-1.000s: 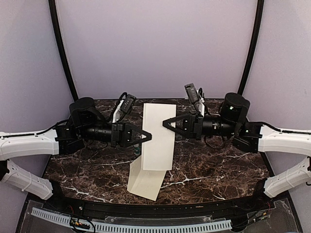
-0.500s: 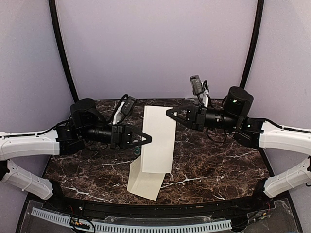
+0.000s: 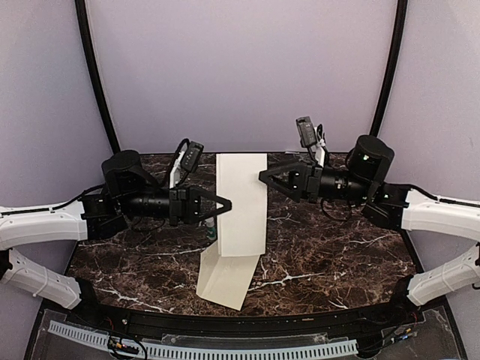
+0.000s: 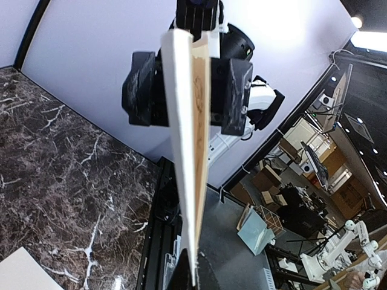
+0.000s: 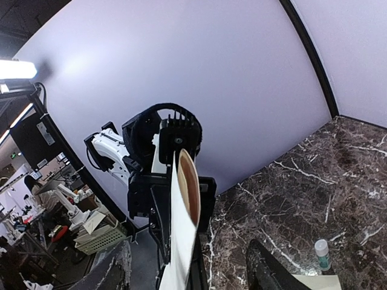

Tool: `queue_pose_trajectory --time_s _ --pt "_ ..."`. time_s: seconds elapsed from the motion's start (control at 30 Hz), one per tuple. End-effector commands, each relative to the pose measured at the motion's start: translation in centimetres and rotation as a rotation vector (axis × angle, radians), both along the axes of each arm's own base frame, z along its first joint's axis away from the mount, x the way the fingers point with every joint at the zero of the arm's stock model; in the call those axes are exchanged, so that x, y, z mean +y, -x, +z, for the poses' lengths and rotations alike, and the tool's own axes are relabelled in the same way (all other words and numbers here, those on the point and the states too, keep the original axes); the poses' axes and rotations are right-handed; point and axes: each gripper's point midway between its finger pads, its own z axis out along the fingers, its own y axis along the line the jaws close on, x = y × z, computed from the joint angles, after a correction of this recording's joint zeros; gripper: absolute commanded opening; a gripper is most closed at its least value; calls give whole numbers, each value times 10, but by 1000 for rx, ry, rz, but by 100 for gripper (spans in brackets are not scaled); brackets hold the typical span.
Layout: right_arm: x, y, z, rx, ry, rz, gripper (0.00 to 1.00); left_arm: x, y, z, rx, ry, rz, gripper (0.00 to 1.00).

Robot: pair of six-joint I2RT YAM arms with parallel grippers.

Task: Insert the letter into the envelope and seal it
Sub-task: Fold the letter.

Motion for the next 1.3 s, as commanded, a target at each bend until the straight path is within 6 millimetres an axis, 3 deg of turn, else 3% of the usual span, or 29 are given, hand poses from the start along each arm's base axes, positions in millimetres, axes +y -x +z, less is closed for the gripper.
queue_pose_trajectory --time_s 0.0,0.17,0.23,0.3,0.37,0.4,0.5,0.53,0.6,0.67,0.83,1.07,1.1,1.17,1.27 --pt "-4 15 -11 6 15 43 63 11 -11 37 -109 110 116 0" --pt "6 44 -28 15 57 151 61 16 -20 56 -142 165 188 0" --pt "8 52 -32 19 64 177 52 17 -22 59 -144 168 201 0" --pt "8 54 -35 28 64 184 32 18 -23 60 -143 170 209 0" --pt "8 55 -35 30 56 185 1 18 -23 60 -139 169 210 0" --pt "8 55 -35 30 53 181 0 19 -23 61 -139 170 210 0" --pt "7 54 -36 35 49 169 0 19 -23 61 -134 169 213 0" --pt "7 54 -38 39 52 168 5 20 -23 63 -136 172 215 0" --pt "7 54 -42 53 60 170 31 22 -22 65 -137 177 217 0" --pt "7 55 -46 64 64 173 33 23 -22 68 -142 183 220 0" --pt "3 54 -54 87 74 157 0 27 -23 69 -141 185 228 0" --pt "2 53 -54 82 72 139 0 28 -23 68 -130 183 229 0" --pt "2 53 -54 86 76 137 7 28 -23 69 -129 183 228 0" --pt "1 50 -54 90 82 121 34 28 -25 67 -124 178 232 0" --pt "-5 41 -59 105 108 43 51 30 -31 58 -92 125 252 0"
